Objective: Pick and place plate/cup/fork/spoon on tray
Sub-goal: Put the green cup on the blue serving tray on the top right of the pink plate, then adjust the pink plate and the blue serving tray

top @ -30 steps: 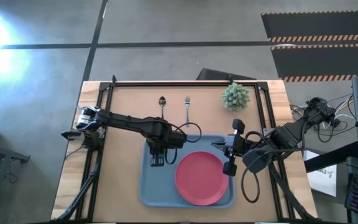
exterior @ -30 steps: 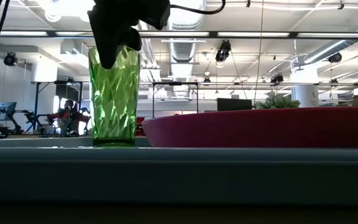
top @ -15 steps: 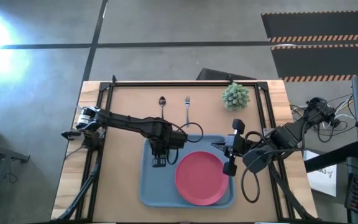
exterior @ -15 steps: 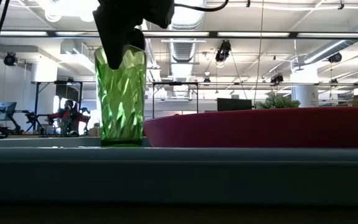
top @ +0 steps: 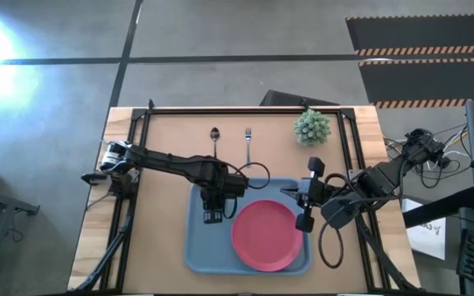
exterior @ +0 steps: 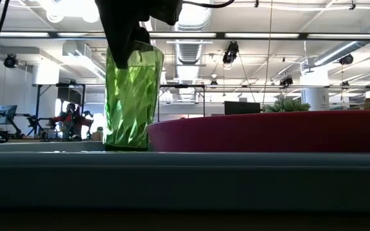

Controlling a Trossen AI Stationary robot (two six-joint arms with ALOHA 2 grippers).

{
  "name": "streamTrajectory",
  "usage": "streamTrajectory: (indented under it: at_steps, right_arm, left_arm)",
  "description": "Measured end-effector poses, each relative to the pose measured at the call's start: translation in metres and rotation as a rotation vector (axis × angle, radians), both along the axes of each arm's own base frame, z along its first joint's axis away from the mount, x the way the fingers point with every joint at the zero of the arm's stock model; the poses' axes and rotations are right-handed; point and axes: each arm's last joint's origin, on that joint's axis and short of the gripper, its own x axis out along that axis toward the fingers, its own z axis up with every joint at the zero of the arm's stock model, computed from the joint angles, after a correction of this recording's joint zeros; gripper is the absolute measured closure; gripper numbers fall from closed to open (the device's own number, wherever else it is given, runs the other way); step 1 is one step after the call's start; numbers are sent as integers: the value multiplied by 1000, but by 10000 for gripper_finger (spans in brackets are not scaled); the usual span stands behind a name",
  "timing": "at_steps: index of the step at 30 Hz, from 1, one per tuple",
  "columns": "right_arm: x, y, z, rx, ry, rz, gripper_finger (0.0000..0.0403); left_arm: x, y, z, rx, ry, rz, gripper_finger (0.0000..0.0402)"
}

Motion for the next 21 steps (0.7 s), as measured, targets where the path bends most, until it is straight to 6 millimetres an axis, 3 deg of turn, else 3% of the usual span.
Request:
streamTrajectory:
  at_steps: [9, 21]
  right_arm:
    - [0, 0, 0, 10, 7, 12, 394]
    - [-4, -1, -5, 37, 70, 12, 394]
  left_arm:
    - [2, -2, 6, -70, -27, 44, 269]
    - [3, -7, 24, -226, -69, 23, 259]
